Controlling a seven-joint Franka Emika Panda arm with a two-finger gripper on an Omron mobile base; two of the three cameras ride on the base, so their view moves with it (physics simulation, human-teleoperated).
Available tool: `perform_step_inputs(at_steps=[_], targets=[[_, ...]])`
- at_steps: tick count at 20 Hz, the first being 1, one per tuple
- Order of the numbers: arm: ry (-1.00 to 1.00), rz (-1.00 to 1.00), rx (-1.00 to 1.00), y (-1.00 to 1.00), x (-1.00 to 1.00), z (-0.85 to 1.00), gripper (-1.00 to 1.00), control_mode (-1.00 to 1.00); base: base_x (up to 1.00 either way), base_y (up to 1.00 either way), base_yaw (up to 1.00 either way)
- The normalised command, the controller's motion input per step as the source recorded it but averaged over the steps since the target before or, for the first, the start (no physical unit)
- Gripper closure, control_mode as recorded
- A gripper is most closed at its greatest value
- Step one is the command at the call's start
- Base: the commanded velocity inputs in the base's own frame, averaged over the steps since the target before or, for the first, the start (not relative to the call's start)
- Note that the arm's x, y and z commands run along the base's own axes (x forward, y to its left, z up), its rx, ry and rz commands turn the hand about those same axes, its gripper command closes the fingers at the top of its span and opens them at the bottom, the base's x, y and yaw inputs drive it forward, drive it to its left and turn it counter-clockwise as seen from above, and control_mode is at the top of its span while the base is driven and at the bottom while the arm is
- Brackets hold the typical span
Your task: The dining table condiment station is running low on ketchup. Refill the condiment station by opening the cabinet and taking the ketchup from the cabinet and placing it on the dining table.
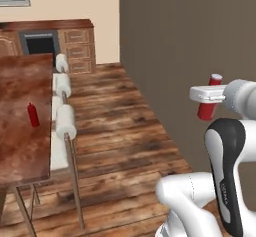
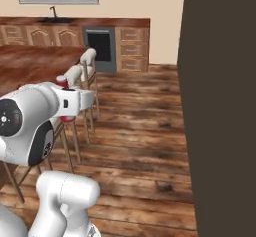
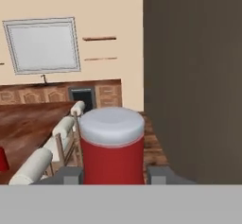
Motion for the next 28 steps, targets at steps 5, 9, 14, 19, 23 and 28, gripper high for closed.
perform_step_inputs(at_steps=[5,9,14,19,23,28], targets=[[0.00,0.00,0.00,0.00,0.00,0.00,1.00,1.00,0.65,-0.41,0.49],[0.00,0.00,0.00,0.00,0.00,0.00,1.00,1.00,0.84,-0.27,0.56],[0.00,0.00,0.00,0.00,0.00,0.00,1.00,1.00,0.86,-0.36,0.53],[0.00,0.00,0.00,0.00,0.00,0.00,1.00,1.00,0.77,-0.44,0.50],[0.00,0.00,0.00,0.00,0.00,0.00,1.00,1.00,0.68,-0.36,0.57],[0.00,0.00,0.00,0.00,0.00,0.00,1.00,1.00,0.51,-0.43,0.60]])
